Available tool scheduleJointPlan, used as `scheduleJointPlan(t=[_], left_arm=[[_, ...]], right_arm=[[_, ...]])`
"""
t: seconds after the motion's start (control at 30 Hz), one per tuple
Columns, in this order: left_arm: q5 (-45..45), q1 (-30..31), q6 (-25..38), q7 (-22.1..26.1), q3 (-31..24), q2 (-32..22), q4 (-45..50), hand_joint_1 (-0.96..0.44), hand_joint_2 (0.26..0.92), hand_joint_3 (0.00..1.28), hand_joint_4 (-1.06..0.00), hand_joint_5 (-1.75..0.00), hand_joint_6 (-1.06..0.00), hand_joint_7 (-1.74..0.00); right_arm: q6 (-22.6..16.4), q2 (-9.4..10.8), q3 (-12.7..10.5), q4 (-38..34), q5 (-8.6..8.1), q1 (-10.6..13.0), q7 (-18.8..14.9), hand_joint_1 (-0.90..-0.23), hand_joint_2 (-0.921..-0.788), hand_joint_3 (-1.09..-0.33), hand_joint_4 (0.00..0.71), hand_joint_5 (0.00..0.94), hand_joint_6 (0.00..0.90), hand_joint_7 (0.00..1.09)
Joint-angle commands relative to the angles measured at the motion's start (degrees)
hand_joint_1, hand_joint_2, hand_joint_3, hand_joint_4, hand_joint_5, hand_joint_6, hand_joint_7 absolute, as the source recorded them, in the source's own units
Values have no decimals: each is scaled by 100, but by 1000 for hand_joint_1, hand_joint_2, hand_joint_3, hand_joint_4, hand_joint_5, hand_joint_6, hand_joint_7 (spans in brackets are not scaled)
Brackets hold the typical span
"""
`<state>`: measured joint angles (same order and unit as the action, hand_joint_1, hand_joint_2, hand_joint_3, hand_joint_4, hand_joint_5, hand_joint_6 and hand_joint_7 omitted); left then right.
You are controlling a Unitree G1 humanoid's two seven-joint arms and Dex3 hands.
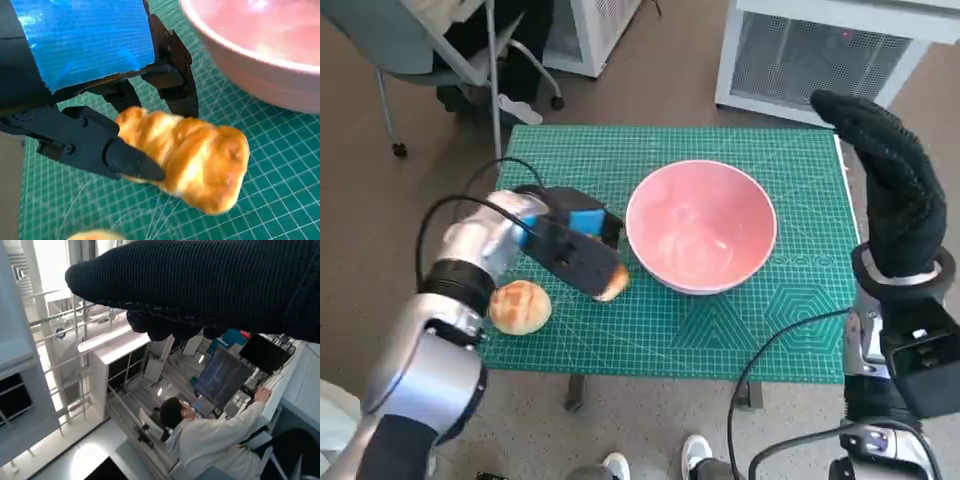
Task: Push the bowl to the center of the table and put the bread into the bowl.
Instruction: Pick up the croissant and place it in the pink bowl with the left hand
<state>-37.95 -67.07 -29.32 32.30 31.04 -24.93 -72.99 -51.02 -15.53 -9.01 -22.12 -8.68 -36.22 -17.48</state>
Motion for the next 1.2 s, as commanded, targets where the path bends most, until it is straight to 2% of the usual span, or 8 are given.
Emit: scheduleJointPlan(t=[0.03, 0.33, 0.43, 0.6, 0.77, 0.93, 1.13, 1.2], left_arm=[[484, -504, -78, 346, -508, -527, 181, 1, 920, 51, -671, -1076, -686, -1209], [1505, -807, -409, 825, -1444, -844, 590, 1, 918, 30, -721, -1039, -690, -1193], [1957, -899, -437, 971, -1783, -780, 826, 1, 918, 23, -735, -1032, -693, -1182], [2423, -911, -497, 1038, -2051, -521, 1248, 1, 915, 19, -724, -1086, -719, -1117], [2552, -865, -707, 795, -2053, -140, 1605, 2, 917, 30, -657, -1212, -755, -1025], [2360, -903, -1022, 476, -1894, 239, 1518, 1, 916, 35, -668, -1149, -732, -1102], [1746, -1042, -1146, -96, -1442, 606, 1078, 1, 918, 36, -692, -1064, -702, -1186], [1436, -1095, -1132, -419, -1232, 736, 904, 1, 919, 44, -679, -1056, -698, -1209]], right_arm=[[55, -11, -9, 76, 86, 203, 87, -579, -921, -788, 265, 2, -1, 650], [121, -25, -9, 177, 96, 248, 180, -575, -921, -789, 272, 6, -1, 649], [148, -25, -12, 203, 113, 247, 211, -572, -921, -789, 275, 7, -1, 648], [171, -29, -13, 207, 166, 220, 265, -569, -921, -793, 277, 7, -1, 649], [158, -18, 14, 171, 183, 161, 272, -567, -921, -796, 278, 8, -1, 649], [165, 12, 55, 134, 143, 104, 236, -566, -921, -796, 277, 7, -1, 649], [181, 63, 120, 132, 82, 65, 203, -569, -921, -792, 277, 5, -1, 642], [205, 84, 147, 169, 53, 72, 188, -570, -921, -791, 276, 5, -1, 640]])
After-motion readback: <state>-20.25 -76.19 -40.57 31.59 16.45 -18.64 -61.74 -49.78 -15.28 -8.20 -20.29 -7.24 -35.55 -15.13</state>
